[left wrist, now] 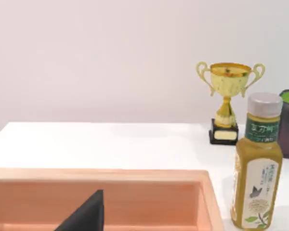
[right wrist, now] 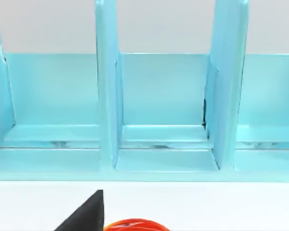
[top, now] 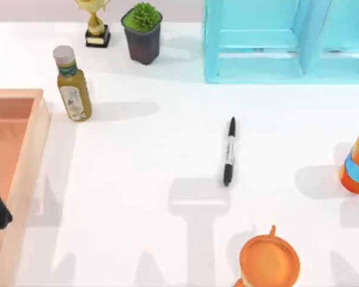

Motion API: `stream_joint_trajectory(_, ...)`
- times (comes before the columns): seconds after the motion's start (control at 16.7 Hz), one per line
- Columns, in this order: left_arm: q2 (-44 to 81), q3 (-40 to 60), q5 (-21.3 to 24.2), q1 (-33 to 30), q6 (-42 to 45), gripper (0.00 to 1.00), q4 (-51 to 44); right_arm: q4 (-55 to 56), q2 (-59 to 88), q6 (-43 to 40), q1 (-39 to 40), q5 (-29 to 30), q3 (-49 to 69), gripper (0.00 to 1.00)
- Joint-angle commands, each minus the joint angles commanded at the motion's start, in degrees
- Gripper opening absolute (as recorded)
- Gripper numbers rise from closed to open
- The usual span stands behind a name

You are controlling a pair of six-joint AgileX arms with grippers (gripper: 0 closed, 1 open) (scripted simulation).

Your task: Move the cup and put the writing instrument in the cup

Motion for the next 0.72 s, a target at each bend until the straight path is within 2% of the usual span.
stream_joint_trajectory(0.18,0.63,0.62,0.0,0.09,0.11,1.0,-0.6,0.0,0.0,0.0,0.0,0.0,0.0,1.0)
stream_joint_trajectory(0.36,6.11,5.89,0.0,0.86,0.99,1.0,-5.58,0.0,0.0,0.0,0.0,0.0,0.0,1.0)
stream_joint_trajectory(0.72,31.95,28.39,0.01,3.87,4.45,1.0,-25.09,0.0,0.0,0.0,0.0,0.0,0.0,1.0)
